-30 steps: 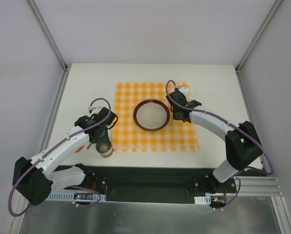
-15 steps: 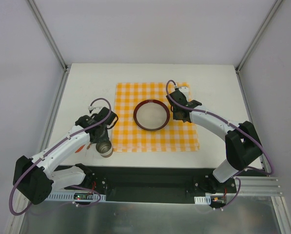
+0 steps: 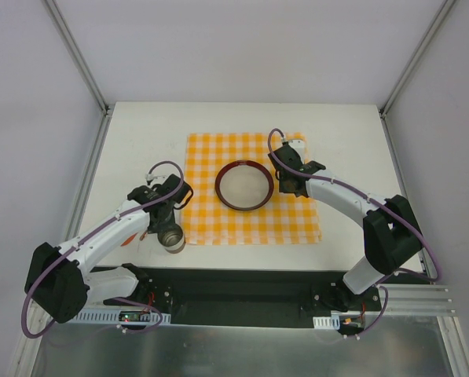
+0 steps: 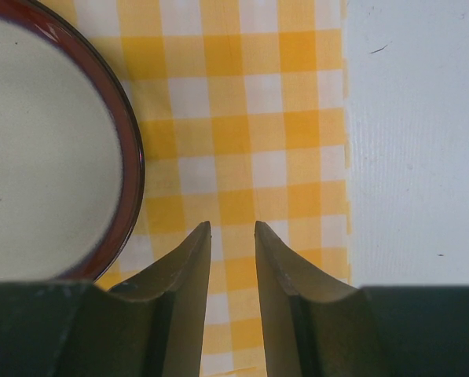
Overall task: Set the dinner table for one person
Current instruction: Pick up the cup at the corner of the board, then place the cup on the napkin.
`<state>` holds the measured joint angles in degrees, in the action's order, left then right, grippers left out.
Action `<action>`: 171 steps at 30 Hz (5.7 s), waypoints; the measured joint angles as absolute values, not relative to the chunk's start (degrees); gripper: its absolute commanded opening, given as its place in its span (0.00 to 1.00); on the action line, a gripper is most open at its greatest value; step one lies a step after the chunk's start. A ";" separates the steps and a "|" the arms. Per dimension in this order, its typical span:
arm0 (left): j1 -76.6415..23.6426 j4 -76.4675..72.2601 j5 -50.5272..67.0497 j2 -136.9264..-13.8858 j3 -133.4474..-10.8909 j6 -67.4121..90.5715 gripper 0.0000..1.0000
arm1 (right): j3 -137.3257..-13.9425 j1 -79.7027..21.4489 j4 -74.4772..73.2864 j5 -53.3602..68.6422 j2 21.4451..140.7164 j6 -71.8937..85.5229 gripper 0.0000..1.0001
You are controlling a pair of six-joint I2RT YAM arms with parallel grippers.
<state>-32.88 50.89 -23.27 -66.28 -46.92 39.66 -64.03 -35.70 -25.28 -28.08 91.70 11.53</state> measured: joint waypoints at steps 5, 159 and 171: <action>-32.88 49.58 -20.99 -66.50 -44.82 39.68 0.29 | -64.03 -35.70 -25.28 -28.08 91.70 11.53 0.32; -41.32 39.22 -15.40 -94.48 -85.30 26.55 0.00 | -54.37 -49.82 11.20 -14.50 82.06 4.75 0.27; -41.56 39.77 -16.47 -94.48 -84.58 26.81 0.00 | -56.84 -49.60 11.27 -15.90 85.47 7.44 0.00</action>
